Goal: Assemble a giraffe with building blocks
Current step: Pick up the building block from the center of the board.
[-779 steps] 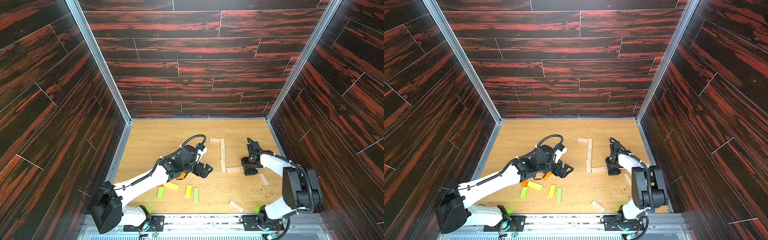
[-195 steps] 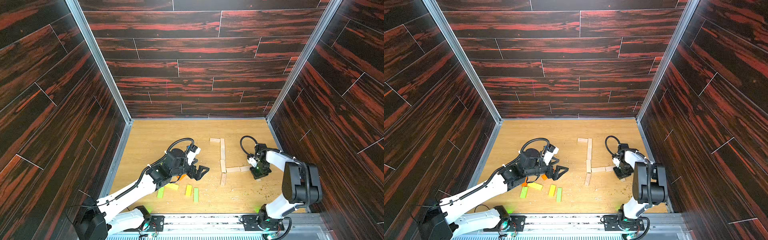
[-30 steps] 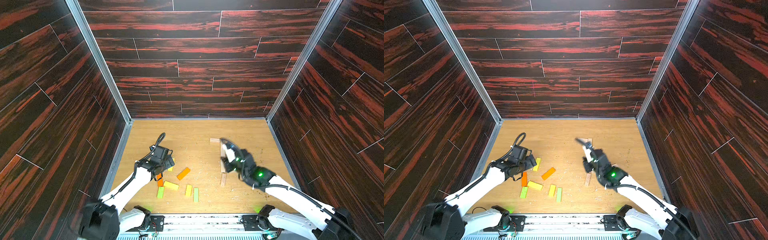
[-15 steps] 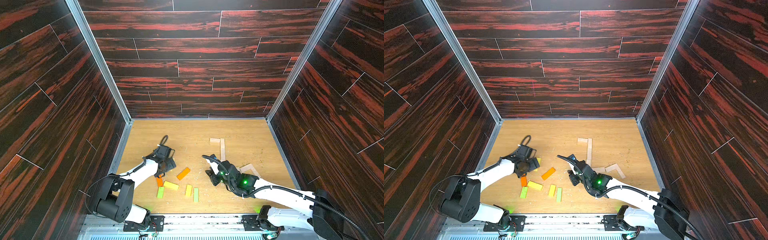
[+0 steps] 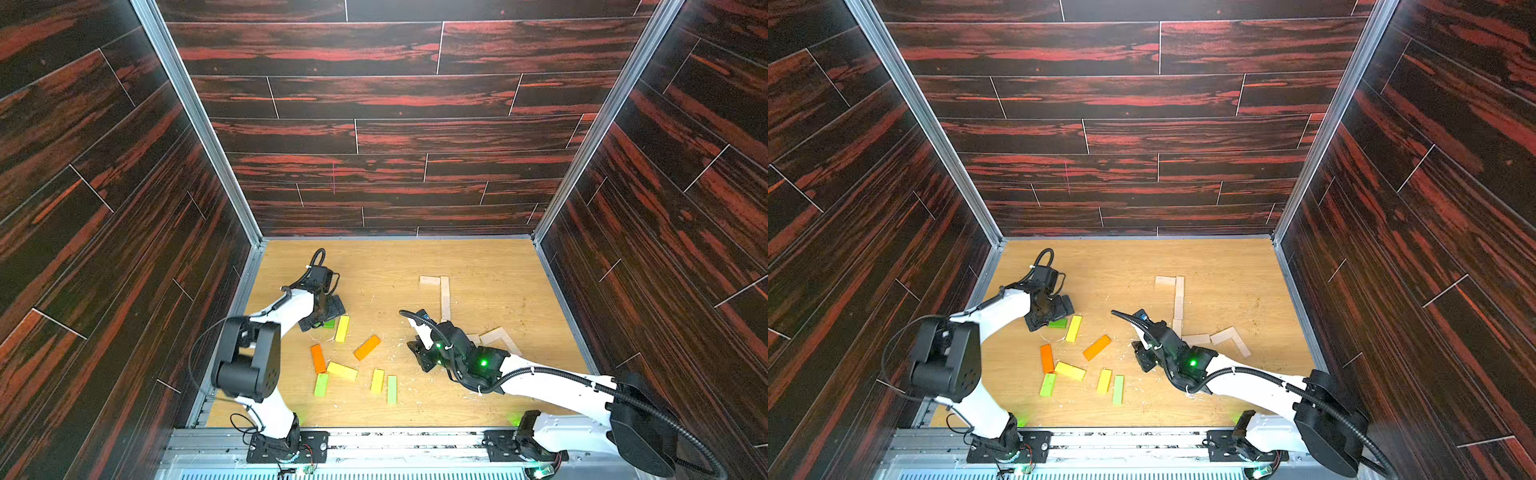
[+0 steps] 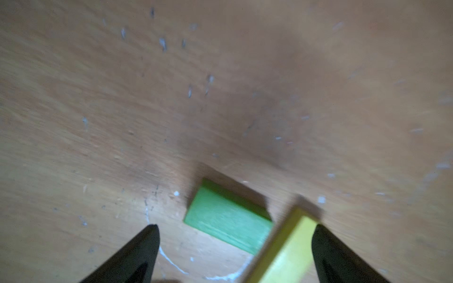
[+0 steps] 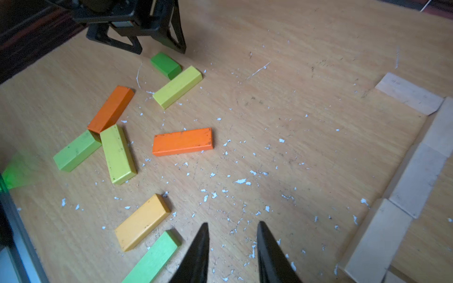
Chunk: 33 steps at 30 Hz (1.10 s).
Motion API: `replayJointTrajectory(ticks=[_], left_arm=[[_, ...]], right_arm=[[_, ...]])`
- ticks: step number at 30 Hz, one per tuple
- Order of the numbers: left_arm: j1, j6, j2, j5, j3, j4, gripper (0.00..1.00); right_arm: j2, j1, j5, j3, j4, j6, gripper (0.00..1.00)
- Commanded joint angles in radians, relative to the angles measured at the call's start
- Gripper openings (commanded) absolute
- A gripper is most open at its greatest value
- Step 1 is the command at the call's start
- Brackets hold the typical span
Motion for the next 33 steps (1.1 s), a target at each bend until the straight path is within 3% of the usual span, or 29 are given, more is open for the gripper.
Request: replayJointTrajectory(ticks=[1, 15, 22, 28, 33], left_arm=[[0.025, 0.075, 0.013, -0.01, 0.045, -0.088, 1.0], [0.034, 0.243, 0.137, 0.163, 0.089, -0.132, 0.95], [0.023, 0.247, 0.155, 0.175, 0.086, -0.126, 0.81], [0.014, 0.252, 0.182, 0.144, 0.107, -0.14, 0.83], [0.011, 0.264, 0.193, 0.12, 0.117, -0.163, 0.74]], right_arm=[[0.024, 0.007, -0.011, 0.009, 0.011, 0.011, 0.34], [0.058, 0.007, -0.017, 0.011, 0.01, 0.024, 0.34], [0.072, 0.007, -0.025, 0.012, 0.02, 0.033, 0.33], [0.077, 0.008, -0.03, 0.012, 0.021, 0.035, 0.32], [0.079, 0.008, -0.03, 0.015, 0.021, 0.035, 0.32]])
